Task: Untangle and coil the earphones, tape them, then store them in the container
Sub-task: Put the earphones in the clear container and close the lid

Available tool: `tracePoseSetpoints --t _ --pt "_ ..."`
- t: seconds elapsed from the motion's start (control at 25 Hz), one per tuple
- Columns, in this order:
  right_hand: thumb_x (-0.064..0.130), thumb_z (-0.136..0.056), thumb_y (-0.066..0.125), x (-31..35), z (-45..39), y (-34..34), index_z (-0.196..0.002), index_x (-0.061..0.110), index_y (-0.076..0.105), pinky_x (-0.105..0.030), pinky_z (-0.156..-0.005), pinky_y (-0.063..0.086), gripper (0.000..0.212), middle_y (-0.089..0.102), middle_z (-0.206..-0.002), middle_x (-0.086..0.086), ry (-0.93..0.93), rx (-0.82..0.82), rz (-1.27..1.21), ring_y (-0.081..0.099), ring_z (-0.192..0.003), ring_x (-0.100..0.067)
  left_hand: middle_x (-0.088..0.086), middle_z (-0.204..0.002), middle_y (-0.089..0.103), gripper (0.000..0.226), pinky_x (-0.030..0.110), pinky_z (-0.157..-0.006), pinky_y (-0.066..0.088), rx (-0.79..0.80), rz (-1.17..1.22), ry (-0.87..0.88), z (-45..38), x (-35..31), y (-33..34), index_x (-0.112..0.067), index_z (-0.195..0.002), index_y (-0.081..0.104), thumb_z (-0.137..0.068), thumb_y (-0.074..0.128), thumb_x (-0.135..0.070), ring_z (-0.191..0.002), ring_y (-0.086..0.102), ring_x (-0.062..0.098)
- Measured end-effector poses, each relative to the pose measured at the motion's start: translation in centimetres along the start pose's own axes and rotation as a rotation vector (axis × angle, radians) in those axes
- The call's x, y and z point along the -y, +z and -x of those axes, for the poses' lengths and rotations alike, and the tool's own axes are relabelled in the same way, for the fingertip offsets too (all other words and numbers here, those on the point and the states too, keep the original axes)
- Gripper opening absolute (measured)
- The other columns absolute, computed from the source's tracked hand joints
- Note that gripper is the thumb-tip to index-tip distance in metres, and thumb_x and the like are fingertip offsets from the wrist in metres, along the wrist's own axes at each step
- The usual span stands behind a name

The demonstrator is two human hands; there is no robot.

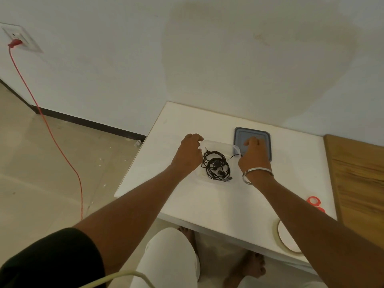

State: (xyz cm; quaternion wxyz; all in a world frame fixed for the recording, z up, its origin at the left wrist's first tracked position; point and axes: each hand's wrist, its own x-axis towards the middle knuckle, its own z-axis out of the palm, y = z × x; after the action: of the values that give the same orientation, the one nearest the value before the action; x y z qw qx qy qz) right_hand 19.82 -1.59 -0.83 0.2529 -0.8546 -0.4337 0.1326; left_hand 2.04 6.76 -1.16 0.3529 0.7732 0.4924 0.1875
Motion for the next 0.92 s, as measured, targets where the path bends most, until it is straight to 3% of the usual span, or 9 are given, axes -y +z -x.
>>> tracePoseSetpoints --t 0.12,0.24,0.4,0.52,0.6,0.68,0.8,0.88,0.92 --pt "-0.001 -0.080 0.058 -1.5 0.1 0.4 -0.109 0.009 0.053 -0.033 -0.076 0.048 0.031 0.055 -0.103 -0.008 0.060 0.200 0.027 0.056 -0.088 -0.027 0.009 -0.120 0.053 0.038 0.021 -0.071 0.039 0.010 0.007 -0.029 0.1 -0.2 0.1 -0.008 -0.123 0.054 -0.087 0.051 0.002 -0.076 0.046 0.009" --pt "0.013 -0.090 0.052 -2.0 0.2 0.4 -0.087 0.010 0.058 -0.033 -0.072 0.048 0.008 0.061 -0.083 -0.010 0.008 0.240 0.116 0.062 -0.084 -0.031 0.010 -0.121 0.052 0.038 0.023 -0.073 0.039 0.014 -0.011 -0.036 0.0 -0.3 0.2 -0.007 -0.124 0.054 -0.087 0.051 0.002 -0.082 0.047 0.013" --pt "0.022 -0.091 0.051 -1.2 -0.1 -0.7 -0.081 0.015 0.056 -0.031 -0.061 0.048 0.014 0.060 -0.071 -0.004 0.020 0.109 -0.018 0.056 -0.063 -0.021 0.008 -0.120 0.052 0.040 0.022 -0.071 0.039 0.015 -0.016 -0.048 0.1 -0.4 0.2 -0.008 -0.124 0.054 -0.086 0.051 0.002 -0.079 0.047 0.011" --pt "0.031 -0.092 0.046 -0.3 0.0 -1.8 -0.070 0.014 0.059 -0.032 -0.053 0.048 0.031 0.056 -0.059 -0.005 -0.128 0.191 0.003 0.049 -0.050 -0.016 0.009 -0.119 0.053 0.040 0.023 -0.072 0.040 0.002 -0.014 -0.063 0.1 -0.5 0.2 -0.008 -0.124 0.054 -0.085 0.052 0.002 -0.082 0.048 0.011" --pt "0.043 -0.094 0.039 0.2 0.5 -2.1 -0.067 0.009 0.066 -0.036 -0.057 0.050 0.051 0.060 -0.063 -0.011 -0.221 0.267 0.116 0.054 -0.052 -0.020 0.009 -0.119 0.054 0.039 0.022 -0.072 0.039 0.002 -0.025 -0.065 0.2 -0.6 0.3 -0.008 -0.124 0.054 -0.086 0.052 0.001 -0.083 0.049 0.011" --pt "0.047 -0.095 0.038 0.2 0.5 -2.1 -0.066 0.006 0.063 -0.034 -0.056 0.048 0.056 0.058 -0.068 -0.009 -0.228 0.199 0.153 0.057 -0.057 -0.023 0.008 -0.119 0.054 0.039 0.023 -0.071 0.039 0.003 -0.025 -0.067 0.2 -0.7 0.3 -0.009 -0.124 0.053 -0.086 0.052 0.000 -0.081 0.048 0.011" --pt "0.034 -0.096 0.043 -1.4 -0.3 -2.3 -0.066 0.011 0.054 -0.030 -0.055 0.043 0.040 0.053 -0.074 -0.006 -0.182 0.050 0.160 0.054 -0.062 -0.025 0.008 -0.119 0.053 0.040 0.025 -0.072 0.042 0.007 -0.016 -0.062 0.2 -0.6 0.4 -0.008 -0.124 0.053 -0.085 0.053 0.001 -0.081 0.048 0.012" --pt "0.015 -0.092 0.050 -3.0 -1.0 -2.4 -0.086 0.012 0.057 -0.035 -0.069 0.049 0.010 0.054 -0.097 -0.009 -0.144 0.072 0.174 0.056 -0.081 -0.027 0.008 -0.118 0.054 0.040 0.025 -0.074 0.042 0.005 -0.002 -0.058 0.1 -0.5 0.5 -0.009 -0.123 0.054 -0.084 0.053 0.001 -0.083 0.048 0.012" --pt "0.010 -0.090 0.053 -3.9 -1.2 -2.3 -0.098 0.011 0.058 -0.038 -0.079 0.049 0.009 0.052 -0.108 -0.011 -0.134 0.117 0.230 0.054 -0.093 -0.028 0.007 -0.118 0.054 0.039 0.024 -0.076 0.042 -0.001 0.012 -0.057 0.0 -0.5 0.6 -0.009 -0.123 0.054 -0.085 0.053 0.000 -0.084 0.048 0.012"
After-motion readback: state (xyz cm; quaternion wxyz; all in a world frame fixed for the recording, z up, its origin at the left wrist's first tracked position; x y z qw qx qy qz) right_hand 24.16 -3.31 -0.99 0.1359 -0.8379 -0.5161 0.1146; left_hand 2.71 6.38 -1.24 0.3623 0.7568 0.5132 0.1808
